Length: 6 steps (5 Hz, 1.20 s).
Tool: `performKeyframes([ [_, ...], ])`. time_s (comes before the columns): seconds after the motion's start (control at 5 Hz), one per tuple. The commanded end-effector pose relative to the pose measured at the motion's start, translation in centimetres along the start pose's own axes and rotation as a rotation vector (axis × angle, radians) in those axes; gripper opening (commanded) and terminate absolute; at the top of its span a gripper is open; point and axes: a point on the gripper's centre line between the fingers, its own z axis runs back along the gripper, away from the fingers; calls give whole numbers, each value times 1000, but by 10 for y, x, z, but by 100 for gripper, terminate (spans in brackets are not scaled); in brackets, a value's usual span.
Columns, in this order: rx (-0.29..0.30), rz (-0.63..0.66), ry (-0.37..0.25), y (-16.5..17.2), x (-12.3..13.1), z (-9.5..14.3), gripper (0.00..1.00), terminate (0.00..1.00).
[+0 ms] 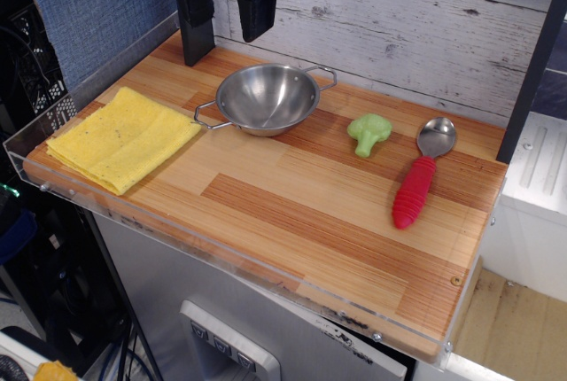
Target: Place the yellow cloth under all the objects on the table
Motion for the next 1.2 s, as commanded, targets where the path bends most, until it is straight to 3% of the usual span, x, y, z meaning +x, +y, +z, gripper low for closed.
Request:
performKeyframes([
  [0.0,0,0,0,0,0,0,100,0],
  [0.6,22,147,64,118,-54,-16,100,0],
  [0.8,46,212,94,143,-81,-32,100,0],
  [1.0,106,268,53,141,-82,-46,100,0],
])
